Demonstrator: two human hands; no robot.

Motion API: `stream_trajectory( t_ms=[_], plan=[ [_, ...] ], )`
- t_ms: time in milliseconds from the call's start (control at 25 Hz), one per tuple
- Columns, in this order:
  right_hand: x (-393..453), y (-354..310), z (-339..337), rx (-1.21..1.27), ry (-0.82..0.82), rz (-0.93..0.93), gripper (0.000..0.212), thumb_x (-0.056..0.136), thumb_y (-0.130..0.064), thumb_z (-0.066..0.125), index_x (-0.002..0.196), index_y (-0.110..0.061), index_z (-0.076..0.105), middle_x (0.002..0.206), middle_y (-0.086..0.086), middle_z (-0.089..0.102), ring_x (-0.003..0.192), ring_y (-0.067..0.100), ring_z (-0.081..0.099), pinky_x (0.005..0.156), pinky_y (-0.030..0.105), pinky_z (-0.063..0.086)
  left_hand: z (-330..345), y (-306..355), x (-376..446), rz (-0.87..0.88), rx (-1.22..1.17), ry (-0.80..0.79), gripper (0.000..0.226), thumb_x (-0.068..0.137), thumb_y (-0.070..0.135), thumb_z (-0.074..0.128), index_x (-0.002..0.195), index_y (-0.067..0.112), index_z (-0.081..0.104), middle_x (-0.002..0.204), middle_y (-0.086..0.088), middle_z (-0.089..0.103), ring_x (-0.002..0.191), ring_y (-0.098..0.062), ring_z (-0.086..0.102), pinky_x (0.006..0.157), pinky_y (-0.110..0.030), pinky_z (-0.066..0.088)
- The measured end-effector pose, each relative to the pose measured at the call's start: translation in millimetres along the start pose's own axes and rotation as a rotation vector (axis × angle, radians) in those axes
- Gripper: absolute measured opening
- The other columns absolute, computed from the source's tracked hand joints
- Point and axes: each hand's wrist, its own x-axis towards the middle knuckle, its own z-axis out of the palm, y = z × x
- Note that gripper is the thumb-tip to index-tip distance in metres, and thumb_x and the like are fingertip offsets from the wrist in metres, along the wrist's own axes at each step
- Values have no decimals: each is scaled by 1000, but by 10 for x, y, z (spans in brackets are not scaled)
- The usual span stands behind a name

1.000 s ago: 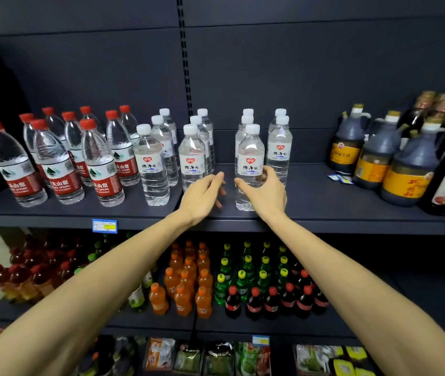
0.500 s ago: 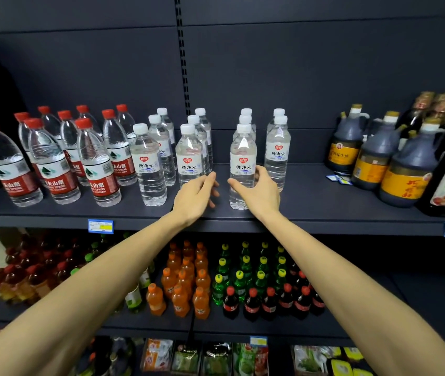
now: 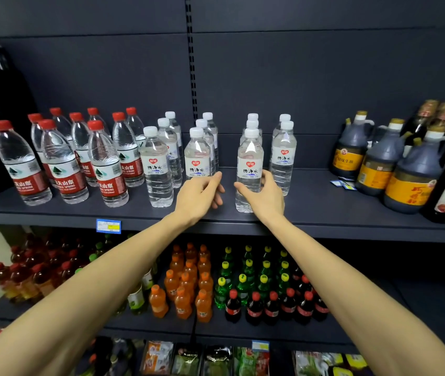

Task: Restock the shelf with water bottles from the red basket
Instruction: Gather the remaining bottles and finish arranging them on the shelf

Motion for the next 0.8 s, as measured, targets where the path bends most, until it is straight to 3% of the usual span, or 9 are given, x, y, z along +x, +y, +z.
stream_trajectory(
  t_ms=[640,800],
  plan=[
    [-58,-30,-28,33,-17,18,73,74,-72,71,133,-33,53,123,-18,65,111,6,61,94,34,50,-116,-107,-71,-33,-25,23,64,102,64,36,70,19,70,63,-1,74,58,-20,71,81,-47,59],
    [-15,81,-147,132,252,75,52,89,-61,61,128,-28,58,122,-13,64,110,11,63,97,38,51,-104,-140,-22,-27,-28,26,62,104,58,37,71,18,71,62,-1,73,58,-20,71,79,-45,60]
  ],
)
